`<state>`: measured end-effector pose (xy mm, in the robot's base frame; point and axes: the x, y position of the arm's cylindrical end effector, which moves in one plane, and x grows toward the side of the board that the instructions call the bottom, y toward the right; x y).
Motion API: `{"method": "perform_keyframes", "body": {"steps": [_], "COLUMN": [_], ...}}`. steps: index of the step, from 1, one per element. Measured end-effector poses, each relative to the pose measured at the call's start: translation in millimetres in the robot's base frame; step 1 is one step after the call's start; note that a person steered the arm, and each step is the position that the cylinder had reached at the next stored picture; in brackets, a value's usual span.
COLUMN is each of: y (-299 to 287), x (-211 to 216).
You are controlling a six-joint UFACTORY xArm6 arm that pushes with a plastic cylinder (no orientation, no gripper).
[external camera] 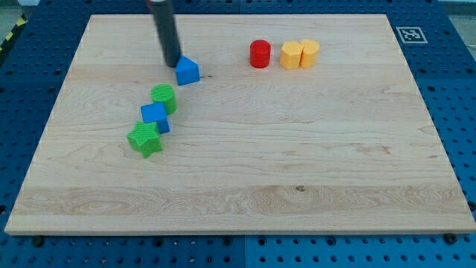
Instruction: Move the blue triangle towards the top of the green circle
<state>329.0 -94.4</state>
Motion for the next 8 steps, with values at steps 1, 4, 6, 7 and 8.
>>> {"method": "perform_keyframes", "body": {"steps": [1,4,6,7,8], "y": [31.6,44.4,19.6,9.7,-1.3], "x": [1.1,40.9,42.8,50.3,58.5]}}
